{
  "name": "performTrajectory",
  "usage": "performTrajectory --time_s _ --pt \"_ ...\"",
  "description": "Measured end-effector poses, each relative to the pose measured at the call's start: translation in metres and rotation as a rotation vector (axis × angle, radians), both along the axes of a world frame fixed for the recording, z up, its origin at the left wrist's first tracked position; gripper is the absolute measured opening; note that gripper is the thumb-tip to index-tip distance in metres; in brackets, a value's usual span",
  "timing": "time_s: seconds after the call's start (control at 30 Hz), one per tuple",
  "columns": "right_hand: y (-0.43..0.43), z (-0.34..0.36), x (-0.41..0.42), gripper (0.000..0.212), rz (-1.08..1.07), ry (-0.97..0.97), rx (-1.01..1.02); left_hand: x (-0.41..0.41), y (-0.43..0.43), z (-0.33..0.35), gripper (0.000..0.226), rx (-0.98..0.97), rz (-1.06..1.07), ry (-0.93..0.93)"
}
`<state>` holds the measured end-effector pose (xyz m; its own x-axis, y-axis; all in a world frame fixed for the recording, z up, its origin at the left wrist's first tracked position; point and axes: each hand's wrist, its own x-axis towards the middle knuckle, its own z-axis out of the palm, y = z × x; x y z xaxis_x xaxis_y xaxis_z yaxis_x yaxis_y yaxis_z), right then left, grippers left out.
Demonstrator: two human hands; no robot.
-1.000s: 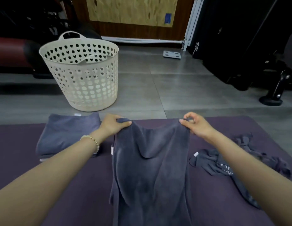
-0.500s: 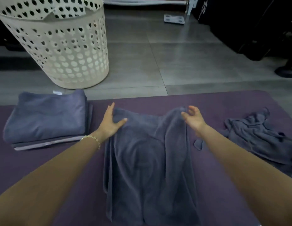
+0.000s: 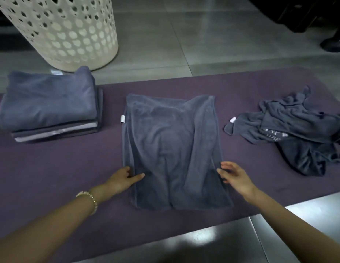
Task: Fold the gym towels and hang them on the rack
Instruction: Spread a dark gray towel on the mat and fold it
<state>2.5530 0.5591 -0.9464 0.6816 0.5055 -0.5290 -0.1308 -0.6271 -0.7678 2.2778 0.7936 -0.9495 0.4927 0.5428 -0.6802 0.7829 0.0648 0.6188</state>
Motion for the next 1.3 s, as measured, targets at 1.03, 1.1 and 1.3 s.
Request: performTrajectory --time_s 1.03,1.1,1.3 --pt "-0.016 0.016 -0.069 0.057 0.520 -0.534 0.066 -0.045 -0.049 0.003 0.044 -0.149 0.273 -0.165" --pt "0.003 0.013 -0.088 0.046 0.680 -0.493 0.059 -0.046 -0.052 0.006 0.043 -0.304 0.448 -0.201" --pt "0.031 -0.005 -0.109 0.039 0.805 -0.403 -0.133 -0.054 -0.055 0.034 0.026 -0.374 0.400 -0.349"
